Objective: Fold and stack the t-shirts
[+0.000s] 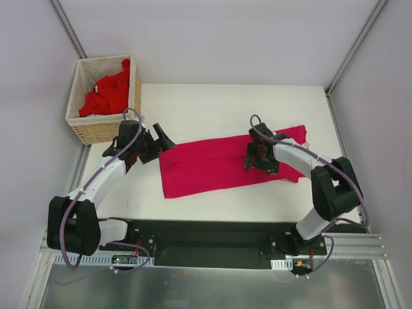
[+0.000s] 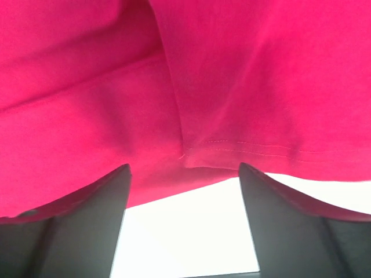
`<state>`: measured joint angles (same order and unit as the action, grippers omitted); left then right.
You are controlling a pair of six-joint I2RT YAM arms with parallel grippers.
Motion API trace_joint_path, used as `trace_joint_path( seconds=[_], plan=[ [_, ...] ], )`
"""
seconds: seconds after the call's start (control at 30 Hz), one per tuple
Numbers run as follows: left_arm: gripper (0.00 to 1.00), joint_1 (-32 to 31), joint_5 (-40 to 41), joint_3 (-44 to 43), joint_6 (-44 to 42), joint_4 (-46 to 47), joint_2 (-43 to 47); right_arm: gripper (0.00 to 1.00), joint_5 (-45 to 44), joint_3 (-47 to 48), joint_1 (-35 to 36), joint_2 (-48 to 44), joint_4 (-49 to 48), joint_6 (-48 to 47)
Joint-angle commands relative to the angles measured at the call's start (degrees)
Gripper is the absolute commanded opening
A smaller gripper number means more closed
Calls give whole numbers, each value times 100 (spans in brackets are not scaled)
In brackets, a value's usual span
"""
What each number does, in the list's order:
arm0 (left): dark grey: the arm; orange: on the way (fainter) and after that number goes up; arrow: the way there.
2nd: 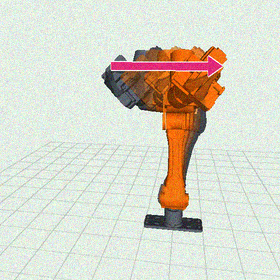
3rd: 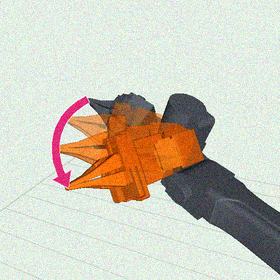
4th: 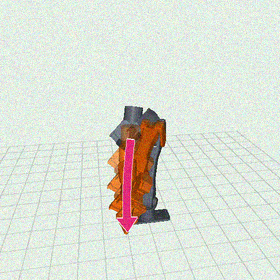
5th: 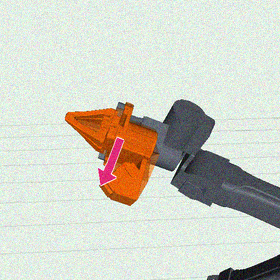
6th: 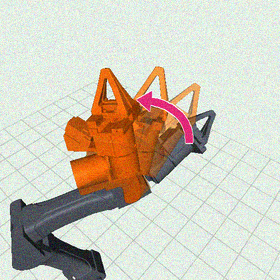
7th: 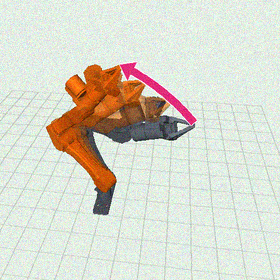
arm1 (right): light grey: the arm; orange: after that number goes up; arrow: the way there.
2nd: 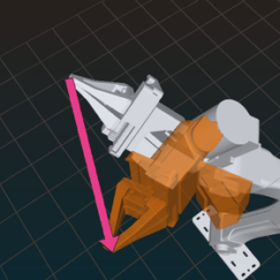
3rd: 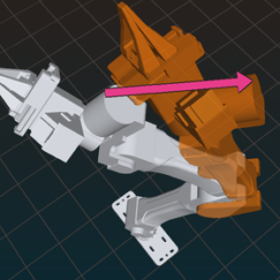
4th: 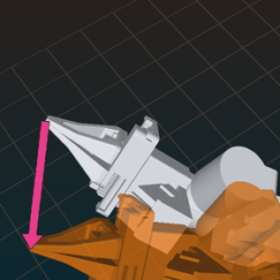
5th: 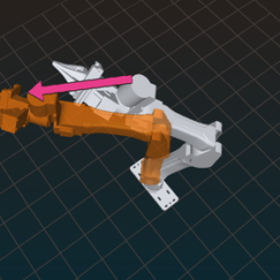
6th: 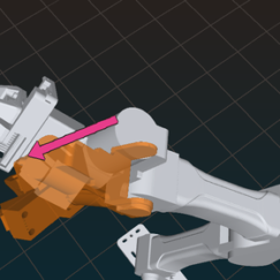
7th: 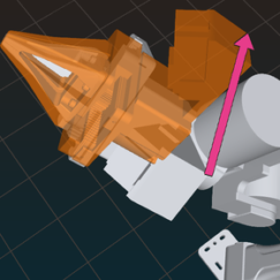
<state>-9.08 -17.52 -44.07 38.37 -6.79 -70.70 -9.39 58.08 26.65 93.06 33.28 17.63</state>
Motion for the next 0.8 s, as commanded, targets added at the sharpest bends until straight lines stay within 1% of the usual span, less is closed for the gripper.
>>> trace_joint_path(
  seconds=[0.0, 0.07, 0.17, 0.2, 0.27, 0.3, 0.4, 0.5, 0.57, 0.77],
  plan=[
    [99, -94, -76, 22, -93, -112, 144, 85, -755, 851, 24, -673, 468, -172],
    [99, -120, -155, -39, -154, -104, 126, 89, -985, 1055, 15, -920, 758, -277],
    [99, -216, -533, -355, -348, -130, -101, 90, -1171, 1205, -230, -1210, 909, -312],
    [99, -243, -620, -452, -339, -139, -146, 90, -1118, 1196, -440, -1220, 909, -321],
    [99, -287, -613, -497, -356, -209, -234, 90, -1048, 1056, -669, -1176, 874, -348],
    [99, -322, -612, -479, -348, -235, -234, 90, -1030, 969, -897, -1167, 821, -313],
    [99, -436, -612, -418, -409, -332, -225, 89, -811, 617, -1389, -1114, 409, -269],
    [99, -594, -621, -374, -453, -490, -304, 88, -636, 581, -1767, -834, 294, -251],
    [99, -753, -464, -295, -479, -534, -348, 88, -582, 616, -1865, -623, 153, -242],
    [99, -832, -279, -171, -462, -534, -682, 88, -371, 801, -2059, -297, 56, -207]
  ],
)
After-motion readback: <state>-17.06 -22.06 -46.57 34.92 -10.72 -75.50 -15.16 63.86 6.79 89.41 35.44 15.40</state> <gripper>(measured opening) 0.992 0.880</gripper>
